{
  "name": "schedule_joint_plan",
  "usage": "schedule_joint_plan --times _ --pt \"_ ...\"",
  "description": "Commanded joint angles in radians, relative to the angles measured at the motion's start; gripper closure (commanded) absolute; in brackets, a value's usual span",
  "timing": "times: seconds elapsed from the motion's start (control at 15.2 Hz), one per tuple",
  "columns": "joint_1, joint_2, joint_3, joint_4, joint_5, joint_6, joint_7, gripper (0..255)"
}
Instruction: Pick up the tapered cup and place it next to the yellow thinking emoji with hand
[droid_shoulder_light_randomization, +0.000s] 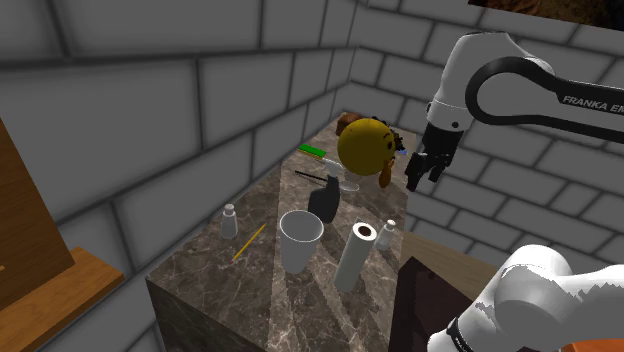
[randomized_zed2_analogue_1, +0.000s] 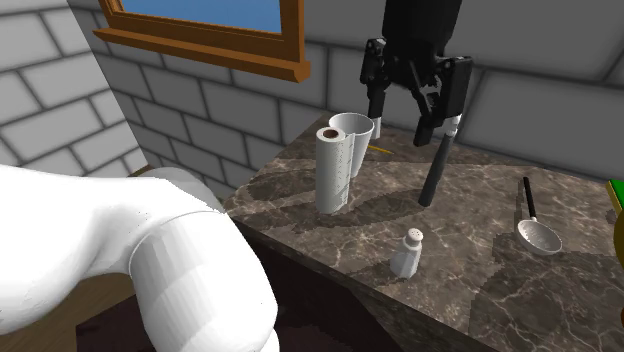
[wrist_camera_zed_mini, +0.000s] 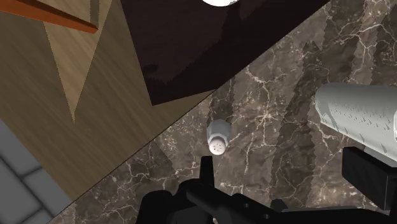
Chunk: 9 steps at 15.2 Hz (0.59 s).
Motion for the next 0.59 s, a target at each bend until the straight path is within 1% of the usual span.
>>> schedule_joint_plan --times 0.0,0.53 --pt "0.000 0.000 0.000 0.000 0.000 0.000 0.000 0" --pt "0.056 0.148 0.060 -0.070 0.126 0.256 0.103 0"
